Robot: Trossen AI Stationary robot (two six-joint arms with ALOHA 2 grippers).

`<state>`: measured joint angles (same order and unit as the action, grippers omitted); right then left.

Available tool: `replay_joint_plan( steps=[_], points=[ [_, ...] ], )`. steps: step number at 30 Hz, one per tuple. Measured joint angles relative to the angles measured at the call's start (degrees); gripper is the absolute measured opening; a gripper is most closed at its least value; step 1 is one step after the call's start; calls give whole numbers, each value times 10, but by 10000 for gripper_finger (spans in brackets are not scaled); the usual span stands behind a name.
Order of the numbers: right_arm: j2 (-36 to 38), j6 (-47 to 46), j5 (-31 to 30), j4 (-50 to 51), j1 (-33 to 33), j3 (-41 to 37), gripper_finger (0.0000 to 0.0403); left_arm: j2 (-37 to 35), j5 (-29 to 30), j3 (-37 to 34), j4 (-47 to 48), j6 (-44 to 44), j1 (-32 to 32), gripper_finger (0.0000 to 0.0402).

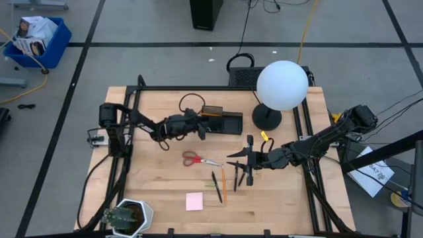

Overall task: Pick and place office supplies into organizer
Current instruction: Put the black binder clip into the black desk organizer, then put the green eraser into the black desk organizer

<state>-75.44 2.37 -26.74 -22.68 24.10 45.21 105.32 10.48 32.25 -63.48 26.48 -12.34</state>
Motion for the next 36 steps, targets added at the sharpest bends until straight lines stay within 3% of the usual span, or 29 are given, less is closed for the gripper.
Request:
replay_joint_plan(
  steps=[11, 24, 36],
  points=[
    [0, 0, 0, 0, 0, 0, 89, 0, -1, 0, -1, 11, -14, 192],
    [0, 0, 0, 1, 0, 0, 89, 0, -3, 0, -5, 11, 7, 157],
    [-19, -15, 61, 20, -5, 0, 89, 0, -123, 0, -7, 42, 69, 170]
  ],
)
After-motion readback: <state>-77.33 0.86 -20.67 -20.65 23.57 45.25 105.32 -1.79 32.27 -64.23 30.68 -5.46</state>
